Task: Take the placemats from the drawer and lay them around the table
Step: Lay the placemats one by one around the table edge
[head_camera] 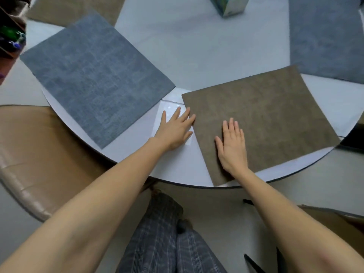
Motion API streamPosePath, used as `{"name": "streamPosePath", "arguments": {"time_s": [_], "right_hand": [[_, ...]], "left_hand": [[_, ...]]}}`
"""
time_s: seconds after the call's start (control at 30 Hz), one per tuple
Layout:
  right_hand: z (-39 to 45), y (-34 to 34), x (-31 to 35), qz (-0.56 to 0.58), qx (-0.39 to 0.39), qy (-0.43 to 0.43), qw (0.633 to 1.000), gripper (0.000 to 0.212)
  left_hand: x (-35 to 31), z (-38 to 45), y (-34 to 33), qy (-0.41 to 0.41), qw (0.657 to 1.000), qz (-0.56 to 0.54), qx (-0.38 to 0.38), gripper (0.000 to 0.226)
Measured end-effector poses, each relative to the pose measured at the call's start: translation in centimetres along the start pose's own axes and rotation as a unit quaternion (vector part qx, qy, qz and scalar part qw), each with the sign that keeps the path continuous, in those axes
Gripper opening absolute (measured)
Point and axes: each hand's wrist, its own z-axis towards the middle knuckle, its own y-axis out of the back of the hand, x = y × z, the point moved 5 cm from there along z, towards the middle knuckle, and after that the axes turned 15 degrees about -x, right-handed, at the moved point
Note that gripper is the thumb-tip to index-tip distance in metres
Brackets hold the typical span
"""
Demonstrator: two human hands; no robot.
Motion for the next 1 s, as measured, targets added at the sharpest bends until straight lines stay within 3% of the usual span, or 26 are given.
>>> {"name": "streamPosePath", "arguments": {"time_s": [0.17,0.37,0.5,0.57,0.63,0.7,0.83,0.93,1.0], "right_hand": [[-5.2,-0.6,1.0,-0.02,-0.008,0.002,1.0,0.072],[-10.8,-1.4,3.9,-0.039,0.028,0.073,0.996,0.072],[-13.1,-0.5,4.5,-0.018,0.075,0.113,0.991,0.081],[-13.6,1.1,5.2,0.053,0.109,0.12,0.985,0.073],[-13.2,3.4,6.2,0.159,0.129,0.065,0.977,0.054],[-11.8,5.5,7.9,0.224,0.094,-0.002,0.97,0.042],[-7.3,6.8,12.5,0.3,0.068,-0.122,0.944,0.037],[-4.2,5.1,16.2,0.354,0.106,-0.235,0.899,0.041],[-2.7,2.6,18.8,0.395,0.141,-0.323,0.849,0.03]], "left_hand": [[-2.1,-3.9,-1.7,0.003,0.999,0.032,0.016,0.058],[-2.3,-7.4,-1.9,0.008,0.998,0.049,0.041,0.058],[-1.5,-10.0,-0.5,0.035,0.997,0.028,0.059,0.047],[-0.5,-11.1,1.2,0.075,0.996,0.014,0.054,0.042],[1.0,-11.7,3.4,0.108,0.993,0.014,0.042,0.045],[3.0,-11.8,5.8,0.127,0.991,0.023,0.027,0.049],[8.0,-11.5,9.5,0.163,0.986,0.04,0.005,0.045],[12.3,-11.1,11.2,0.177,0.983,0.05,-0.003,0.047],[15.4,-10.4,11.9,0.166,0.985,0.049,0.0,0.052]]}}
